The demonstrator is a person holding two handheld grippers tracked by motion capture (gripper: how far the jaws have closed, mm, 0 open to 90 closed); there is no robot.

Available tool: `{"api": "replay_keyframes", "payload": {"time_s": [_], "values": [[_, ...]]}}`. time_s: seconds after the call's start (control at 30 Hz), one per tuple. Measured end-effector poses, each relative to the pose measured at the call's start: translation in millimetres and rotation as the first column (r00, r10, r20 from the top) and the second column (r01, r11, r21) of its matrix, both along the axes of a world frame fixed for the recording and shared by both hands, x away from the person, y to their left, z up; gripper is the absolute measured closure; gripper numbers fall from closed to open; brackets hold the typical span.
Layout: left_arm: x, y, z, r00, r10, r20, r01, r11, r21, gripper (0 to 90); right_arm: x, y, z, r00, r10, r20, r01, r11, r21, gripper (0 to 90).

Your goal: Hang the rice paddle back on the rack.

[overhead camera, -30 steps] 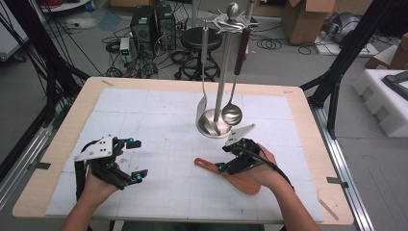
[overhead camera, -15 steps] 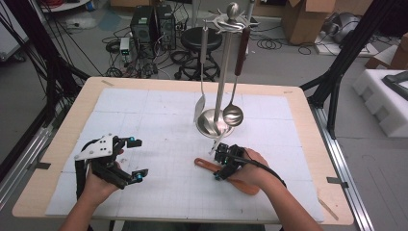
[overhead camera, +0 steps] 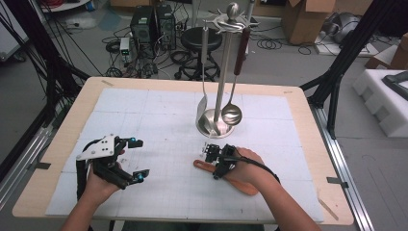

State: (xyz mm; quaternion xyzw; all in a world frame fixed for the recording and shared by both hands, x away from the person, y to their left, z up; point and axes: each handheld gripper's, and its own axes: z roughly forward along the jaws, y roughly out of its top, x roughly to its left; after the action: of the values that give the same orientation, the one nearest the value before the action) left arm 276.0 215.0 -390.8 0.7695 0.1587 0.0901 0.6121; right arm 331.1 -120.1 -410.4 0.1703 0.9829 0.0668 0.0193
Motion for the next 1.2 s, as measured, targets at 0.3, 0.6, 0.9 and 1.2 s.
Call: {"api": "replay_keyframes", "payload": {"time_s": [0.3,0.6,0.9,1.2], "values": [[-1.3,0.6,0.6,1.0000,-0.001,0.003,0.001,1.0000,0.007,1.7,1.0,-2.7,0.0,0.9998,-0.015,-0.010,0.016,1.000,0.023,66.3],[0.3,1.0,-0.5,1.0000,0.002,-0.002,-0.002,1.0000,0.004,1.7,-6.3,-37.1,19.6,0.9985,-0.053,-0.010,0.054,0.957,0.286,66.2],[-0.1,1.6,0.3,1.0000,0.002,0.003,-0.002,1.0000,0.002,1.7,-15.8,-78.1,54.2,0.9953,-0.094,0.022,0.063,0.806,0.588,66.2],[0.2,2.4,0.5,1.0000,0.004,0.001,-0.004,1.0000,-0.005,1.7,-21.7,-112.7,88.9,0.9819,-0.152,0.114,0.024,0.694,0.720,66.2]]}}
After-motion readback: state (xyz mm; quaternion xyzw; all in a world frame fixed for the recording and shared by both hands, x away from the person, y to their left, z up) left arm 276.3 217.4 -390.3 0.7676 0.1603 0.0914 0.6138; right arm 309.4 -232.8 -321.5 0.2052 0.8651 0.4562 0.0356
